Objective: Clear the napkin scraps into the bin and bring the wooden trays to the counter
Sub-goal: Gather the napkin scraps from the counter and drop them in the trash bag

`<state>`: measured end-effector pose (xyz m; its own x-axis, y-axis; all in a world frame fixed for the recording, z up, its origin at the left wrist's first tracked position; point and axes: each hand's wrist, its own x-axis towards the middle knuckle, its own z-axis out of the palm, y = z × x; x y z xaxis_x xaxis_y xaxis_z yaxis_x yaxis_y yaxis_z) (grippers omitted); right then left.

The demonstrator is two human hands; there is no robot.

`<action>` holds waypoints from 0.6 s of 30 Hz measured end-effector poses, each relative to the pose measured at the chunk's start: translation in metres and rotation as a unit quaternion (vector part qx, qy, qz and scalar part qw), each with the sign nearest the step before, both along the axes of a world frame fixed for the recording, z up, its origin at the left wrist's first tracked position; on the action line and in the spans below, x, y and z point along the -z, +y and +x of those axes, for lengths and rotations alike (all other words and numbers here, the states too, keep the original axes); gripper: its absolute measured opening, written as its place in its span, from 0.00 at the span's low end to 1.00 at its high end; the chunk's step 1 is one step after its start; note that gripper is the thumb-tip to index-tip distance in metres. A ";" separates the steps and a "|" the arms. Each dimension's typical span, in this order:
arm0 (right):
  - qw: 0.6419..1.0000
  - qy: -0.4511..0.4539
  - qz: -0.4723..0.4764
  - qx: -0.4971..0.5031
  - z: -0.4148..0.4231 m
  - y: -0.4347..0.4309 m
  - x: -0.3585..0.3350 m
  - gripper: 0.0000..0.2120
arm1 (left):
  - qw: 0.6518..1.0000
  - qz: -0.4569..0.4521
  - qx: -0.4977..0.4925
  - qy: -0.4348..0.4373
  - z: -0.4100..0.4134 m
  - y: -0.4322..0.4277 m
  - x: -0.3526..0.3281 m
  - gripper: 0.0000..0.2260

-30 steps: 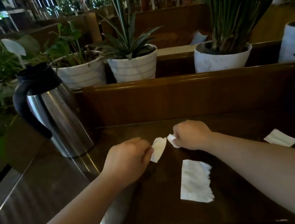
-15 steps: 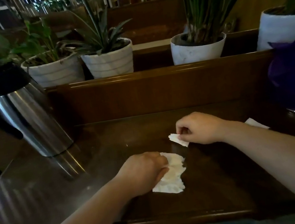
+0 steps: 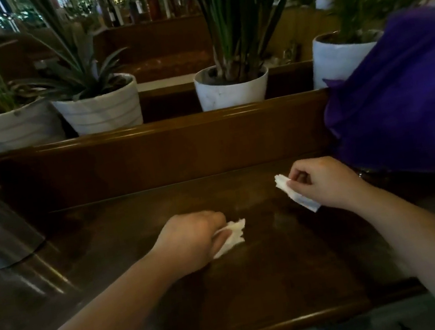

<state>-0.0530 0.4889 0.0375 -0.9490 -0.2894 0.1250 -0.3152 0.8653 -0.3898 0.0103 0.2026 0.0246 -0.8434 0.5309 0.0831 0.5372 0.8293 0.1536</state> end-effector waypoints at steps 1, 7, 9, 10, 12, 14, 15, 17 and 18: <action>1.000 0.001 -0.001 0.022 -0.003 0.010 0.000 0.03 | 1.000 0.013 -0.001 0.010 -0.004 0.009 -0.007 0.10; 0.995 -0.023 0.038 0.086 -0.015 0.048 0.004 0.04 | 0.994 0.076 0.019 0.071 -0.021 0.062 -0.030 0.10; 0.995 -0.004 0.063 0.081 -0.015 0.052 0.011 0.04 | 0.993 0.084 0.019 0.078 -0.024 0.073 -0.032 0.10; 0.994 0.010 0.075 0.072 -0.015 0.055 0.014 0.04 | 0.993 0.087 0.017 0.080 -0.026 0.079 -0.032 0.11; 0.994 0.018 0.098 0.051 -0.017 0.055 0.022 0.03 | 0.993 0.088 0.010 0.081 -0.026 0.086 -0.031 0.11; 0.993 -0.004 0.117 0.030 -0.019 0.055 0.030 0.08 | 0.993 0.089 0.007 0.080 -0.027 0.093 -0.030 0.11; 0.992 -0.017 0.123 0.017 -0.020 0.055 0.035 0.12 | 0.993 0.088 0.003 0.077 -0.027 0.097 -0.029 0.11; 0.992 -0.019 0.125 -0.009 -0.021 0.055 0.042 0.17 | 0.993 0.088 -0.005 0.073 -0.027 0.102 -0.027 0.11; 0.992 -0.012 0.125 -0.022 -0.021 0.056 0.044 0.17 | 0.993 0.089 -0.008 0.075 -0.027 0.105 -0.026 0.11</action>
